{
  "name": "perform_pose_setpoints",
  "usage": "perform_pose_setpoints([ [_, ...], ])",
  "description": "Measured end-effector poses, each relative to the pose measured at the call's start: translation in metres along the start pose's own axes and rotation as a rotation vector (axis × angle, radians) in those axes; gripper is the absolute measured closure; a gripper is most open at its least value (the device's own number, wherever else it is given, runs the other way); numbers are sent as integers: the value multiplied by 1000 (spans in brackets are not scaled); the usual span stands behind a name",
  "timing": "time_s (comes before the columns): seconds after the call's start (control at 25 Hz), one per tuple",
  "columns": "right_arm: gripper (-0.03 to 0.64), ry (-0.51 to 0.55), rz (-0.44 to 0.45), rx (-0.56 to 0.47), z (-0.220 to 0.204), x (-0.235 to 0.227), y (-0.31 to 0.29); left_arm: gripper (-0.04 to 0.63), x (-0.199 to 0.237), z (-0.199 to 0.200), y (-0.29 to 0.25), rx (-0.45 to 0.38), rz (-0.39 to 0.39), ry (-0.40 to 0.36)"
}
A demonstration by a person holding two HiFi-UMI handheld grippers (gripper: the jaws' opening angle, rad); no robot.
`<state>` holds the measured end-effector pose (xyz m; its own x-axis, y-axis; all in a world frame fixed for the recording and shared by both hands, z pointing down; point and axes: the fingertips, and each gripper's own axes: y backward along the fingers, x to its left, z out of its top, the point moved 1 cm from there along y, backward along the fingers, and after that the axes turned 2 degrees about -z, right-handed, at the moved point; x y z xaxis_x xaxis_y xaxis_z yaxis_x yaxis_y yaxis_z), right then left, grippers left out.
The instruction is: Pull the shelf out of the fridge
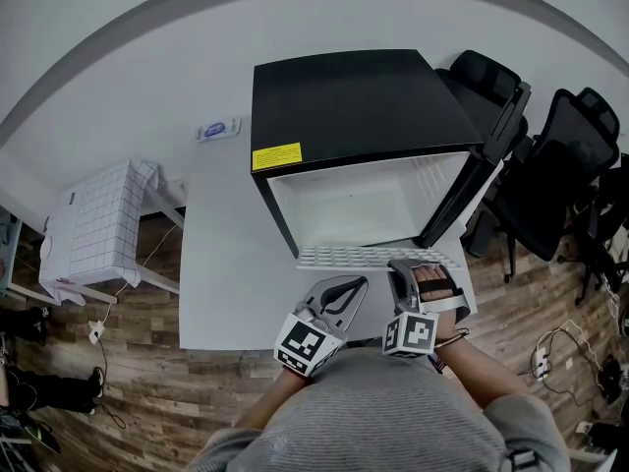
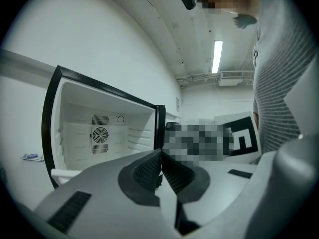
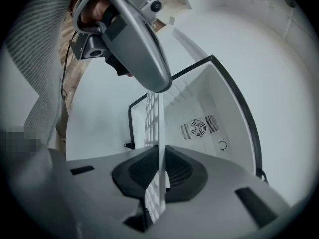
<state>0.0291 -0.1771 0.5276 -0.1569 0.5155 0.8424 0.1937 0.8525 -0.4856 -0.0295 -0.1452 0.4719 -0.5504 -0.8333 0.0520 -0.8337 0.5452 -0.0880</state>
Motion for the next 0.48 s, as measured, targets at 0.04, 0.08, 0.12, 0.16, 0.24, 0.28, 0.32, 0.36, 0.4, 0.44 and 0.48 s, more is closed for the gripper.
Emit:
perform_pose_setpoints([
  [0.04, 581, -38, 11, -7, -1, -1, -2, 584, 1, 0, 1, -3, 4, 0],
  [0.08, 581, -82, 21, -13, -2, -1, -4, 584, 2, 1, 2, -5, 9, 0],
  [0.12, 581, -132, 33, -20, -3, -2, -6, 584, 3, 1, 3, -8, 13, 0],
  [0.16, 581, -191, 51, -25, -5, -2, -8, 583, 4, 2, 3, -9, 16, 0],
  [0.24, 581, -334, 104, -37, -10, -2, -11, 584, 6, 3, 5, -11, 20, -3],
  [0.28, 581, -415, 134, -42, -13, -1, -12, 584, 7, 3, 6, -11, 22, -3],
  [0.32, 581, -494, 163, -49, -15, -1, -13, 584, 8, 3, 7, -12, 25, -3],
  [0.36, 581, -568, 187, -58, -17, 0, -13, 584, 9, 3, 8, -13, 28, -4],
  [0.4, 581, -633, 204, -72, -18, 0, -12, 584, 10, 3, 8, -15, 30, -6],
  [0.44, 581, -690, 216, -89, -20, 0, -12, 584, 11, 4, 9, -17, 32, -9],
  [0.48, 581, -744, 223, -108, -20, 0, -11, 584, 12, 5, 10, -20, 34, -12],
])
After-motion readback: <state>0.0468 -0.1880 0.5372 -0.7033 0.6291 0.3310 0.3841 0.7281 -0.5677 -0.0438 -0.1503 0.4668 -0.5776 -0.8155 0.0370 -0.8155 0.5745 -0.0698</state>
